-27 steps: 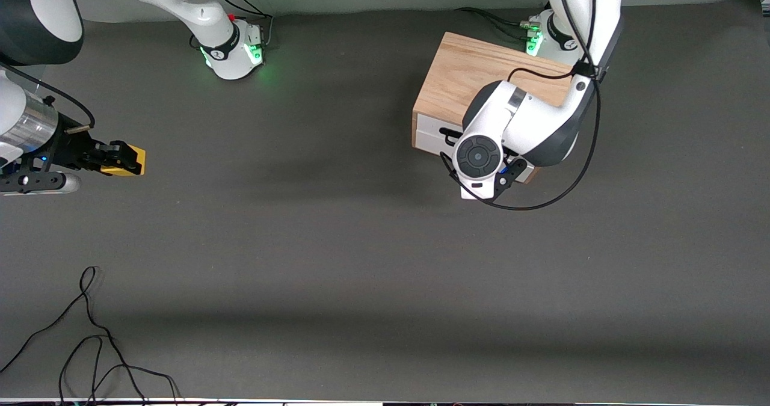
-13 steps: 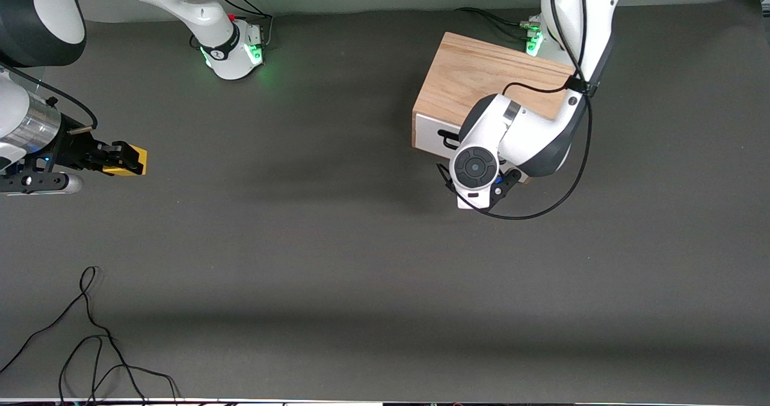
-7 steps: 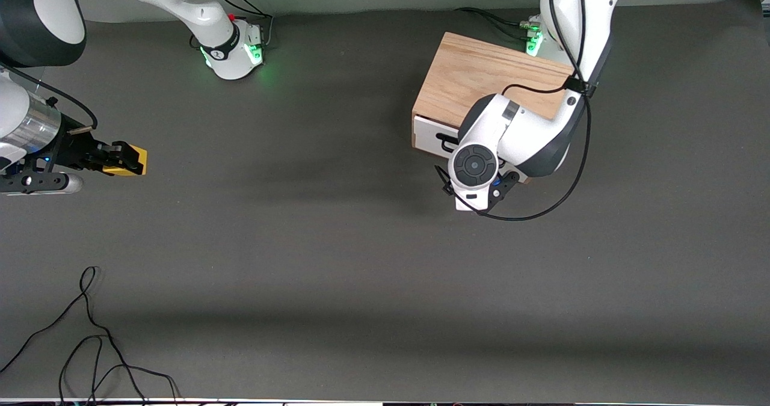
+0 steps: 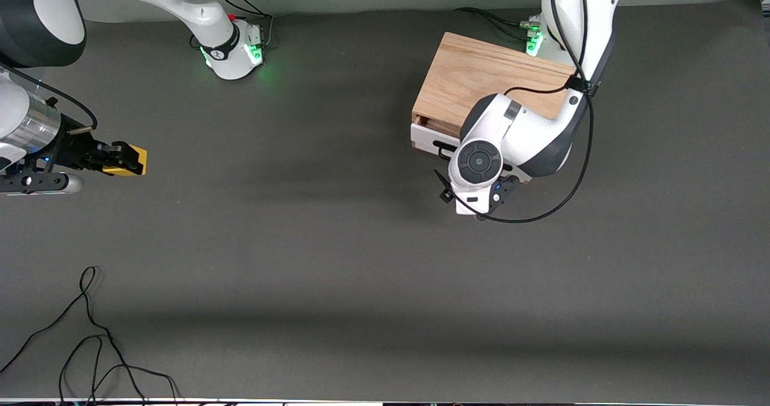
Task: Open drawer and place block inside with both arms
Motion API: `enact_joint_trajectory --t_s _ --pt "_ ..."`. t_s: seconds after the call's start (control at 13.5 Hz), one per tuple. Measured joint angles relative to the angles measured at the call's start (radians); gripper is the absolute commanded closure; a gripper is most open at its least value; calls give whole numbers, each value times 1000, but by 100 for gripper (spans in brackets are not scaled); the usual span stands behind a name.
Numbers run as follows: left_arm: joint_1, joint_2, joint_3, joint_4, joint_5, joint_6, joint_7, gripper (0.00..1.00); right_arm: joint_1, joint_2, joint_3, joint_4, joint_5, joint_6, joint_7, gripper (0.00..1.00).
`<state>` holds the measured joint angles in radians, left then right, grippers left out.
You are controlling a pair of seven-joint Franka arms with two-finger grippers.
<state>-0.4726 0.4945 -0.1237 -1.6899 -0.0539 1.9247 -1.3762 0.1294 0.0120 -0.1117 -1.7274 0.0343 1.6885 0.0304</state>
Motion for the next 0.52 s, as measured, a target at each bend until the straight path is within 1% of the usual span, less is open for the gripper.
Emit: enact_joint_trajectory --t_s 0.22,0.52 --pt "0 2 4 17 0 64 1 0 0 0 0 -1 0 0 0 57" --pt "0 4 3 68 0 127 1 0 0 0 0 -1 0 0 0 57"
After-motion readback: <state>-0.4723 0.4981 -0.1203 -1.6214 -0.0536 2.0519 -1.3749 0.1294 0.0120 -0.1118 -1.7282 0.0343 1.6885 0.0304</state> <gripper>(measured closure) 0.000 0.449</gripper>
